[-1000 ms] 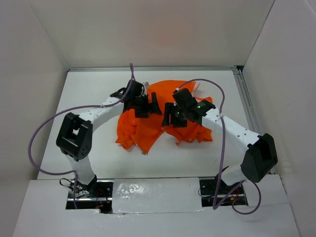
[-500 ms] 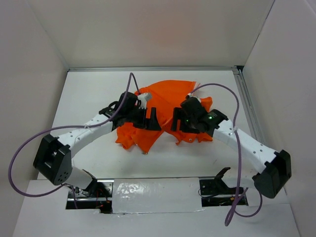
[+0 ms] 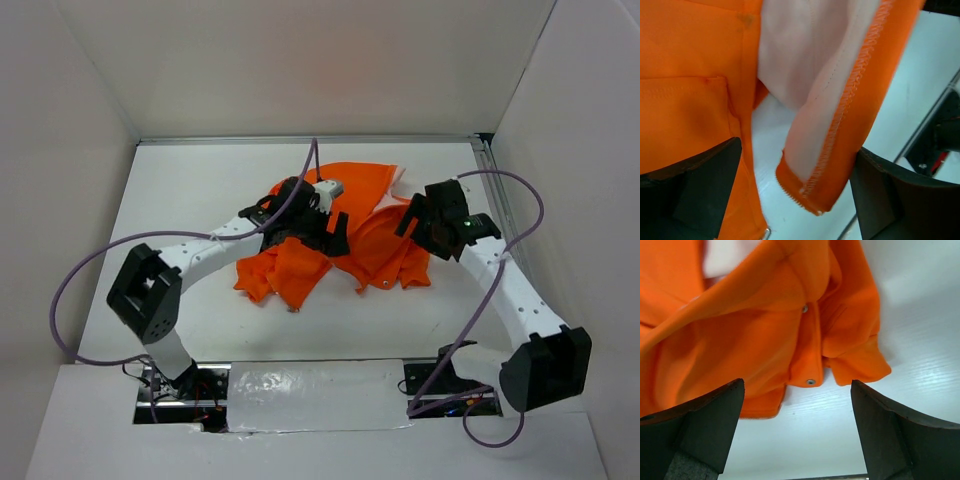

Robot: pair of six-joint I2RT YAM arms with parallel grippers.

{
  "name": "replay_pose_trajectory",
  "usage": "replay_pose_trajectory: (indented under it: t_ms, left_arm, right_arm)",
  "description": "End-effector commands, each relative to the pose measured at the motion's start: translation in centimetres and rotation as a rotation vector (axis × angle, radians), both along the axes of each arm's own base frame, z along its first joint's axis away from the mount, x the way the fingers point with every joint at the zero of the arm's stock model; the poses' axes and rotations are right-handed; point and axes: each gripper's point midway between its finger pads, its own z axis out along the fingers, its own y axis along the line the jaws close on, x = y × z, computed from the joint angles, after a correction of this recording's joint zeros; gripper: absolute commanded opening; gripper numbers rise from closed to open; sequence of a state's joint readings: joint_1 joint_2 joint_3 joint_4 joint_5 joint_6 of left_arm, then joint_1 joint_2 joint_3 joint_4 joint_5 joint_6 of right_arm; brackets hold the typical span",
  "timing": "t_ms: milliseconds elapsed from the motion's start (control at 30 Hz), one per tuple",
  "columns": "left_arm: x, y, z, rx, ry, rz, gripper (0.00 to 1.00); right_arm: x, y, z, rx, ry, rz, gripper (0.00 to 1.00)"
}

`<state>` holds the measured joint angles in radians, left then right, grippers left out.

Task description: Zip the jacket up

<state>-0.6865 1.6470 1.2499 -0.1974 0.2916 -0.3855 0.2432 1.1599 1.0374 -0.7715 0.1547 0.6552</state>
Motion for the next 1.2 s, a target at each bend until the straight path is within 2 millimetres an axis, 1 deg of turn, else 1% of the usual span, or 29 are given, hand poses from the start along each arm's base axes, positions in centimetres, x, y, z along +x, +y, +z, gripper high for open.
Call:
replay_pose_trajectory:
  t_ms: [0, 100, 133, 167, 200, 233, 267, 300, 367, 400, 467, 500, 533, 567, 600, 633, 700, 733, 767, 800, 833, 867, 900, 933, 967, 1000, 1033, 1100, 1167]
  left_arm:
    - [1.7, -1.8, 0.0, 0.015, -0.086, -0.059, 0.96]
    - [2.2, -2.8, -0.1, 0.011, -0.099, -0.085, 0.73]
    - [2.2, -2.9, -1.0, 0.026, -0.076, -0.094, 0.52]
    - [2.4, -3.0, -0.9, 0.028, -0.077, -0.091, 0.37]
    - [2.4, -3.0, -1.2, 0.032, -0.058, -0.081, 0.14]
    - [2.3, -2.8, -1.5, 0.044, -0.050, -0.077, 0.04]
    - [2.3, -2.7, -1.5, 0.046, -0.048, -0.074, 0.00]
    - [2.0, -2.5, -1.5, 0.046, -0.039, -0.065, 0.00]
    - [1.3, -2.3, -1.6, 0.038, -0.022, -0.073, 0.00]
    - [0.5, -2.0, -1.7, 0.033, -0.002, -0.075, 0.00]
    - [-0.8, -1.6, -2.4, 0.021, 0.031, -0.094, 0.00]
    - [-1.4, -1.5, -2.0, 0.005, 0.041, -0.100, 0.00]
    - [-1.9, -1.4, -1.9, -0.005, 0.053, -0.110, 0.00]
    - [-2.8, -1.2, -2.2, -0.009, 0.081, -0.124, 0.00]
    - [-3.2, -1.1, -1.9, -0.014, 0.089, -0.126, 0.00]
    - [-3.6, -1.0, -1.9, -0.017, 0.106, -0.132, 0.00]
    - [-4.4, -1.0, -1.3, -0.042, 0.121, -0.149, 0.00]
    - [-4.9, -1.3, -1.1, -0.060, 0.135, -0.166, 0.00]
    - [-5.2, -1.7, -0.3, -0.084, 0.139, -0.192, 0.00]
    - [-6.5, -2.3, 0.4, -0.129, 0.181, -0.259, 0.00]
    - [-7.3, -2.8, 1.0, -0.162, 0.197, -0.296, 0.00]
    - [-7.9, -3.2, 1.2, -0.191, 0.235, -0.319, 0.00]
    - [-9.1, -3.8, 2.1, -0.243, 0.263, -0.386, 0.00]
    - [-9.7, -4.0, 1.9, -0.256, 0.287, -0.411, 0.00]
    - [-10.0, -4.2, 1.3, -0.255, 0.337, -0.398, 0.00]
    - [-10.3, -4.4, 0.6, -0.241, 0.355, -0.394, 0.00]
    - [-10.4, -4.5, -0.2, -0.224, 0.373, -0.381, 0.00]
    - [-10.6, -4.5, -3.1, -0.138, 0.440, -0.316, 0.00]
    - [-10.7, -4.6, -5.3, -0.079, 0.498, -0.281, 0.05]
  right_arm:
    - [0.7, -0.5, -2.4, -0.017, 0.031, 0.019, 0.93]
    - [2.0, -0.1, -3.1, 0.008, 0.003, 0.050, 0.94]
    - [3.2, 0.0, -2.7, 0.007, -0.047, 0.072, 0.94]
    - [4.0, -0.1, -2.5, 0.004, -0.073, 0.077, 0.94]
    - [5.4, 0.1, -2.2, 0.006, -0.116, 0.078, 0.97]
    - [6.1, 0.2, -2.0, 0.010, -0.139, 0.104, 0.96]
    - [7.0, -0.1, -1.9, 0.016, -0.161, 0.104, 0.96]
    - [7.9, 0.0, -2.6, 0.027, -0.157, 0.111, 0.96]
    - [9.8, 1.3, -1.5, 0.084, -0.202, 0.180, 0.94]
    - [10.7, 1.4, -2.2, 0.097, -0.191, 0.192, 0.91]
    - [12.6, 1.6, -1.3, 0.103, -0.225, 0.198, 0.79]
    - [13.6, 1.0, -2.1, 0.098, -0.207, 0.174, 0.57]
    - [14.7, 0.6, -1.2, 0.093, -0.228, 0.160, 0.43]
    - [15.4, 0.2, -0.9, 0.096, -0.228, 0.152, 0.18]
    - [15.9, -0.9, -1.5, 0.083, -0.207, 0.130, 0.00]
    - [17.0, -1.4, 0.5, 0.068, -0.248, 0.128, 0.00]
    - [17.1, -2.8, 1.7, -0.008, -0.222, 0.121, 0.00]
    - [18.3, -3.3, 5.2, -0.041, -0.276, 0.114, 0.00]
    - [18.6, -3.6, 5.8, -0.067, -0.261, 0.110, 0.00]
    - [18.7, -4.6, 8.1, -0.136, -0.253, 0.096, 0.00]
    - [18.8, -4.7, 9.1, -0.158, -0.251, 0.096, 0.00]
    - [19.1, -4.7, 8.3, -0.180, -0.211, 0.108, 0.00]
    - [18.8, -4.9, 9.6, -0.215, -0.191, 0.124, 0.00]
    - [18.9, -4.4, 9.3, -0.230, -0.169, 0.150, 0.00]
    - [18.7, -4.5, 7.1, -0.249, -0.080, 0.161, 0.00]
    - [18.9, -4.8, 6.7, -0.282, -0.063, 0.145, 0.00]
    - [18.8, -4.1, 5.4, -0.288, -0.029, 0.172, 0.00]
    - [18.6, -3.1, 1.6, -0.280, 0.042, 0.204, 0.00]
    - [18.5, -1.6, -0.3, -0.276, 0.057, 0.227, 0.05]
